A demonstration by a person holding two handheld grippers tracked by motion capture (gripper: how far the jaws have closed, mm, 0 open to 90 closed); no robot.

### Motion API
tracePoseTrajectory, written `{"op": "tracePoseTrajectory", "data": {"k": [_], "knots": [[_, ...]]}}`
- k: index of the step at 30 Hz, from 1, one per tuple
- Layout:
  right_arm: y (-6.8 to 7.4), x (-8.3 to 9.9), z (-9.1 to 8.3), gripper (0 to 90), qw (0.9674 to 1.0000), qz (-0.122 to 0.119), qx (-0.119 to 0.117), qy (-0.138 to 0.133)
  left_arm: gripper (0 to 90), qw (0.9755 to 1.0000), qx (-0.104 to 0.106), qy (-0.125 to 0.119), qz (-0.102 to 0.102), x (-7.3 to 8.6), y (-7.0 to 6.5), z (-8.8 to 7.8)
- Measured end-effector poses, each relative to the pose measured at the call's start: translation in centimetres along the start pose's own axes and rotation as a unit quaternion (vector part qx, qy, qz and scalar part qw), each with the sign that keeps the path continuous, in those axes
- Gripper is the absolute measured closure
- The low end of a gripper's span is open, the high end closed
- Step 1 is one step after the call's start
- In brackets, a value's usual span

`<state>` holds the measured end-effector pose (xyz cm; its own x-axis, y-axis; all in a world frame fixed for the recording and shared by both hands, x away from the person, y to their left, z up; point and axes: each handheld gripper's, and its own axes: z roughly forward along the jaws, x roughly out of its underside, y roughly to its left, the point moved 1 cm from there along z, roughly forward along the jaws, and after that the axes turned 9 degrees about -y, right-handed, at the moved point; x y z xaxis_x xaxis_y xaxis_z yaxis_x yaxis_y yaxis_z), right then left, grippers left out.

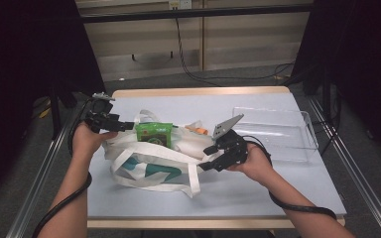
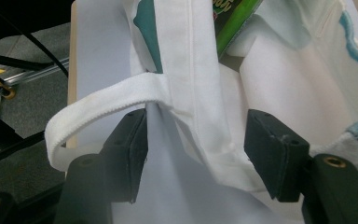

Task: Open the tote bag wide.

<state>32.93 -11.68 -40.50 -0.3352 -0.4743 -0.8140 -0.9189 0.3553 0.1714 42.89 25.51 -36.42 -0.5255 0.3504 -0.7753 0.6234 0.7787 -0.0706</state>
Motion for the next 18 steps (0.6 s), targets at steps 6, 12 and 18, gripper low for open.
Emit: {"op": "tracePoseTrajectory", "data": {"k": [6, 12, 18], "knots": [[0.0, -0.7, -0.4, 36.1, 1.0, -0.001, 0.004, -0.007, 25.7, 1.0, 0.002, -0.006, 0.006, -0.2, -0.3, -0.8], [0.0, -1.1, -0.6, 35.2, 0.9999, -0.002, 0.008, -0.009, 24.6, 0.9996, 0.017, -0.008, 0.021, -0.3, -1.5, -1.5], [-0.1, -2.0, -0.5, 34.9, 0.9998, -0.003, 0.011, -0.015, 24.1, 0.999, 0.035, -0.006, 0.026, 0.0, -2.3, -1.3]]}}
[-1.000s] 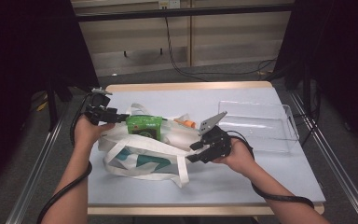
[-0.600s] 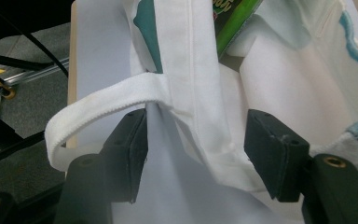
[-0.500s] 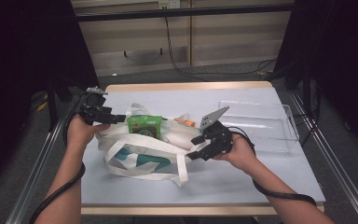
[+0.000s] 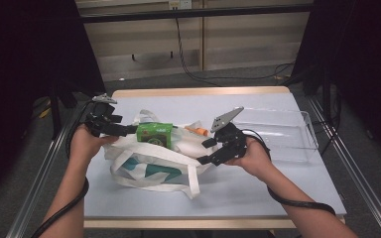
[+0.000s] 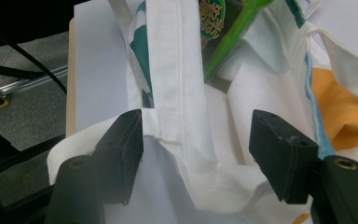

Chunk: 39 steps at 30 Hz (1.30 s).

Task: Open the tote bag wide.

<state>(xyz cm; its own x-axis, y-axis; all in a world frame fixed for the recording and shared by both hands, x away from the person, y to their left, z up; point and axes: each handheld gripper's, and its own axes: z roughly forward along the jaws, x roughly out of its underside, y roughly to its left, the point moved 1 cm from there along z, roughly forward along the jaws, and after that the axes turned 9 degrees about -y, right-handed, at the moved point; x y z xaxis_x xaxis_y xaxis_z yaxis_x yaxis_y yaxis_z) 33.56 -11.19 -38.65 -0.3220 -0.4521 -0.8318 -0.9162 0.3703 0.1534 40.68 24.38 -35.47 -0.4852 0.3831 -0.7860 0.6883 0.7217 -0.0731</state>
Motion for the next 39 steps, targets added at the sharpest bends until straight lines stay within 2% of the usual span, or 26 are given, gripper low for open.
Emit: {"op": "tracePoseTrajectory", "data": {"k": [1, 2, 6, 7, 8, 10, 13, 14, 20, 22, 26, 27, 31, 34, 39], "knots": [[0.0, -0.1, 0.0, 34.9, 1.0, -0.003, 0.002, 0.0, 24.0, 1.0, -0.003, -0.003, 0.005, 0.1, -0.1, 0.0], [0.0, -0.3, 0.0, 34.9, 1.0, -0.001, 0.004, 0.0, 24.0, 1.0, 0.005, -0.003, 0.0, 0.1, -0.2, 0.0], [-0.3, -0.7, 0.1, 34.9, 0.9999, -0.003, 0.009, -0.003, 23.0, 0.9999, 0.012, -0.009, -0.005, 0.4, -0.6, -0.1], [-0.4, -0.8, 0.1, 34.7, 1.0, 0.0, 0.009, -0.003, 22.8, 0.9999, 0.014, -0.006, -0.002, 0.5, -0.6, -0.2], [-0.5, -0.8, 0.2, 34.7, 0.9999, 0.002, 0.008, -0.006, 22.5, 0.9998, 0.014, -0.013, -0.008, 0.6, -0.8, -0.2], [-0.8, -0.9, 0.2, 34.7, 0.9998, 0.005, 0.016, -0.006, 22.4, 0.9998, 0.01, -0.007, -0.014, 0.9, -1.0, -0.3], [-1.2, -1.0, 0.2, 34.7, 0.9995, 0.017, 0.026, -0.008, 22.3, 0.9997, 0.02, -0.01, -0.013, 1.2, -1.4, -0.2], [-1.4, -1.0, 0.3, 34.7, 0.9994, 0.018, 0.029, -0.01, 22.3, 0.9997, 0.022, -0.005, -0.006, 1.4, -1.5, -0.2], [-1.8, -1.3, 0.4, 34.9, 0.9989, 0.025, 0.038, -0.01, 21.5, 0.9995, 0.031, -0.003, -0.005, 2.1, -2.2, 0.1], [-1.9, -1.3, 0.4, 34.8, 0.9989, 0.025, 0.039, -0.01, 20.5, 0.9995, 0.03, 0.001, 0.005, 2.2, -2.4, 0.1], [-2.0, -1.6, 0.3, 34.7, 0.9989, 0.023, 0.04, -0.012, 20.5, 0.9991, 0.043, 0.001, 0.005, 2.5, -2.9, 0.2], [-2.0, -1.7, 0.4, 34.7, 0.9988, 0.023, 0.04, -0.014, 20.4, 0.999, 0.043, 0.006, 0.012, 2.5, -2.9, 0.2], [-2.0, -1.9, 0.6, 34.0, 0.9989, 0.022, 0.041, -0.013, 19.8, 0.9988, 0.049, -0.001, 0.01, 3.1, -3.0, 0.2], [-2.1, -2.0, 0.8, 34.0, 0.9986, 0.024, 0.045, -0.012, 19.3, 0.9986, 0.051, 0.005, 0.015, 3.5, -3.0, 0.1], [-2.6, -2.1, 1.3, 34.0, 0.9983, 0.025, 0.052, -0.011, 19.0, 0.9982, 0.058, 0.011, 0.011, 4.3, -3.1, 0.7]]}}
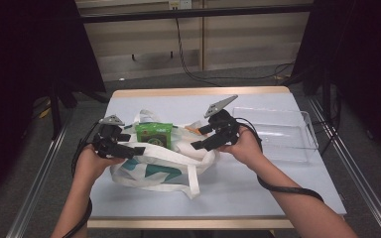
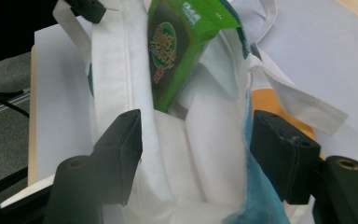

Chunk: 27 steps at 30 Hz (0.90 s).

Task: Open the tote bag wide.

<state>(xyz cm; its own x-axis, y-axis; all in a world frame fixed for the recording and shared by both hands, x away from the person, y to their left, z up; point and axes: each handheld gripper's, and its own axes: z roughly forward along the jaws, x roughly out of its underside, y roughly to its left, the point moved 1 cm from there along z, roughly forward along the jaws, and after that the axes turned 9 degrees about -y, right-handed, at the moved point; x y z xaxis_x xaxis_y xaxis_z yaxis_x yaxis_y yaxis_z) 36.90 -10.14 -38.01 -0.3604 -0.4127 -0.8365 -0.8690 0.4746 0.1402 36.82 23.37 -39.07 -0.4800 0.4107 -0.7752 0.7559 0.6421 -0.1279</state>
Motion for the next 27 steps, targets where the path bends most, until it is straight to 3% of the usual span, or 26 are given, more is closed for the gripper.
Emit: {"op": "tracePoseTrajectory", "data": {"k": [5, 10, 12, 17, 21, 27], "knots": [[-0.5, -0.1, 0.7, 34.0, 0.9999, 0.003, 0.011, 0.008, 19.6, 0.9999, 0.006, 0.009, -0.003, 0.4, 0.0, 0.2], [-0.9, -0.1, 1.7, 37.5, 0.9994, 0.0, 0.027, 0.024, 21.2, 0.9998, 0.009, 0.018, 0.008, 0.8, -0.3, 0.1], [-1.1, 0.0, 2.1, 40.4, 0.999, 0.0, 0.035, 0.027, 22.0, 0.9999, 0.01, 0.01, 0.004, 1.0, -0.4, 0.3], [-1.4, 0.1, 2.6, 56.7, 0.9979, -0.003, 0.05, 0.042, 24.6, 0.9997, 0.017, 0.018, 0.01, 1.4, -0.6, 0.4], [-1.7, 0.2, 2.7, 77.3, 0.9974, 0.015, 0.054, 0.045, 27.4, 0.9996, 0.022, 0.015, 0.011, 1.8, -0.9, 0.7], [-2.0, 0.0, 2.3, 85.5, 0.9975, 0.013, 0.058, 0.038, 35.7, 0.9996, 0.017, 0.017, 0.016, 2.3, -1.2, 0.7]]}}
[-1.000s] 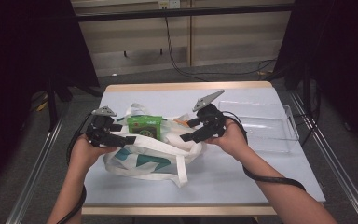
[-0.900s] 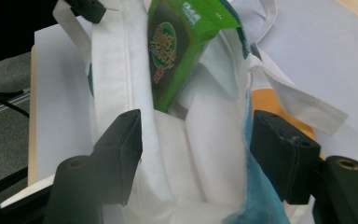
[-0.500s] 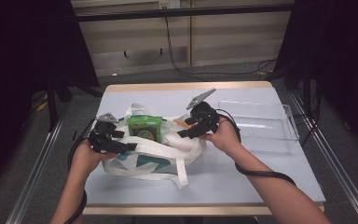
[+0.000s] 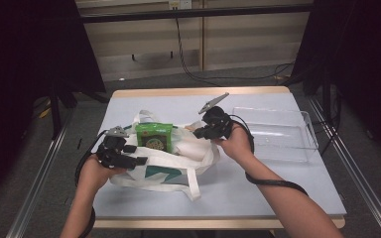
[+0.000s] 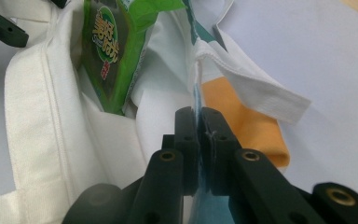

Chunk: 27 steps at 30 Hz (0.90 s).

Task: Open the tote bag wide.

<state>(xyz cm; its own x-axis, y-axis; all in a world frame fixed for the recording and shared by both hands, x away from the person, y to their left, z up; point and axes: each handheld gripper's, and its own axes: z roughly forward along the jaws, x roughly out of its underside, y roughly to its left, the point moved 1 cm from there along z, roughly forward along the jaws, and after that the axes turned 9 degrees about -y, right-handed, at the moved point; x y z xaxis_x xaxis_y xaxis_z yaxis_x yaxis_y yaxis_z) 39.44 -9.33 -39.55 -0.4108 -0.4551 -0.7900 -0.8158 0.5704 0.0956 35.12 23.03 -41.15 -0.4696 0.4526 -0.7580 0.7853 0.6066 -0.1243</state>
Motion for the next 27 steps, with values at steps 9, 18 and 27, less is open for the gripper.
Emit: {"op": "tracePoseTrajectory", "data": {"k": [9, 18, 27], "knots": [[-0.3, 0.1, 0.0, 85.7, 1.0, 0.007, -0.001, -0.005, 65.2, 0.9999, -0.007, 0.013, -0.003, 0.4, 0.1, 0.8], [-0.8, 0.1, 0.0, 87.4, 0.9998, 0.019, -0.002, -0.007, 90.0, 0.999, -0.021, 0.009, -0.038, 0.8, -0.2, 0.9], [-1.5, 0.0, 0.1, 87.7, 0.9998, 0.019, 0.0, -0.007, 90.0, 0.9994, -0.008, 0.019, -0.027, 1.3, -1.1, 0.7]]}}
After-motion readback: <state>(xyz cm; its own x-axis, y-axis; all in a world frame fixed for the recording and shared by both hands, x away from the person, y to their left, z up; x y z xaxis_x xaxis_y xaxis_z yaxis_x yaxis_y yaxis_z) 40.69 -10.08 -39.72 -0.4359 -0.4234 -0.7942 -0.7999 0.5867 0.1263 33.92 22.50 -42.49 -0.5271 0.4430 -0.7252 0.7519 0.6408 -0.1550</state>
